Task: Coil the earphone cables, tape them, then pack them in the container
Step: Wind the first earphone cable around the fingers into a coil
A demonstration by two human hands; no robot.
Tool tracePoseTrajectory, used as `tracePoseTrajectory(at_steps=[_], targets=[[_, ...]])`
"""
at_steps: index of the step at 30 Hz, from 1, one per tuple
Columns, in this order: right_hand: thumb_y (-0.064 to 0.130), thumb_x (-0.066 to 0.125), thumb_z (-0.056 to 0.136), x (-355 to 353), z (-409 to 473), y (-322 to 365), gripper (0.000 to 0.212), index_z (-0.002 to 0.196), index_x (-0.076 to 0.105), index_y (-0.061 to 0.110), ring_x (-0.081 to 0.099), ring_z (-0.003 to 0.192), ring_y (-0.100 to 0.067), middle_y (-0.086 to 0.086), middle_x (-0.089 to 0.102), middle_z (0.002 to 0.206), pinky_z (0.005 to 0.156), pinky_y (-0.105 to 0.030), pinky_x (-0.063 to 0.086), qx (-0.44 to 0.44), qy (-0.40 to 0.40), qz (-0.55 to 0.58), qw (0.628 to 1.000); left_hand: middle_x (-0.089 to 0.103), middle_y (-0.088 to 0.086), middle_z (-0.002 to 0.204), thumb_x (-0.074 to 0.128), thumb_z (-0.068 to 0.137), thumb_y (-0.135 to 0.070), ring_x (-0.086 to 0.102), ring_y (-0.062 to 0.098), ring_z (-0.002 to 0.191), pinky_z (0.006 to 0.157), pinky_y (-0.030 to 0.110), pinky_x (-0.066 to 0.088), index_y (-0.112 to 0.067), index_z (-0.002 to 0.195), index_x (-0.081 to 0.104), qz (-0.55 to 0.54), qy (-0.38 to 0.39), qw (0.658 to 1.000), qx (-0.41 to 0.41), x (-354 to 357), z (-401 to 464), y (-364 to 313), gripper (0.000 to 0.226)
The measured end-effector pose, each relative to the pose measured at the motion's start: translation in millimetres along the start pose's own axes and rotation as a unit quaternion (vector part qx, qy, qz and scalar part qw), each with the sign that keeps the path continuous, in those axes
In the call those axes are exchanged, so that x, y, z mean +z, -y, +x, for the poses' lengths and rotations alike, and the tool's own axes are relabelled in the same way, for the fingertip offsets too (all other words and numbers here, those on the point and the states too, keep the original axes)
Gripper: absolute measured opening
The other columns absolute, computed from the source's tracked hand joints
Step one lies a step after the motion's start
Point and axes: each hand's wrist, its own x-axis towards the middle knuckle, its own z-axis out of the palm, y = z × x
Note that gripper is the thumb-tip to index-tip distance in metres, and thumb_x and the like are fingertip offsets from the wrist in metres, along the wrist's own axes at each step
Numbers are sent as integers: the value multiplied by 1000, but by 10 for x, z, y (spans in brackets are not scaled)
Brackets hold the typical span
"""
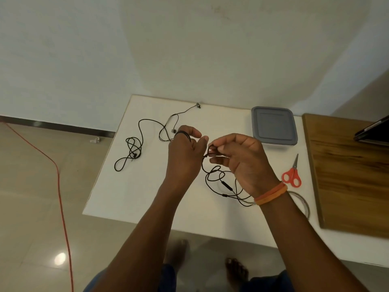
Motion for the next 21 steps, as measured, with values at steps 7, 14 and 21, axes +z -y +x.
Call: tracePoseTrajectory(at_steps=[7, 14, 21], targets=[[1, 70, 83, -221, 49, 75, 22, 94, 75, 19, 67, 84, -11, 7, 72, 88, 72, -28, 53, -211, 14, -426, 880, 57, 3, 58, 64, 92, -27, 51, 11, 46, 51, 22, 43, -15, 97, 55, -47, -6, 997, -57, -65, 43, 8, 16], [1, 66, 87, -59, 38, -144, 15, 76, 65, 11, 57, 75, -12, -4, 56, 86, 66, -21, 49, -355, -153, -537, 750, 53, -4, 55, 67, 90, -26, 47, 3, 39, 41, 16, 37, -13, 98, 56, -79, 61, 988, -117, -20, 15, -43, 19], [-8, 58, 86, 117, -12, -146, 23, 80, 67, 12, 68, 70, -13, 5, 68, 78, 54, -28, 56, -254, -185, -329, 891, 46, -9, 41, 62, 95, -30, 37, 5, 33, 39, 16, 28, -12, 87, 61, -51, 162, 975, -145, -14, -12, -65, 20]])
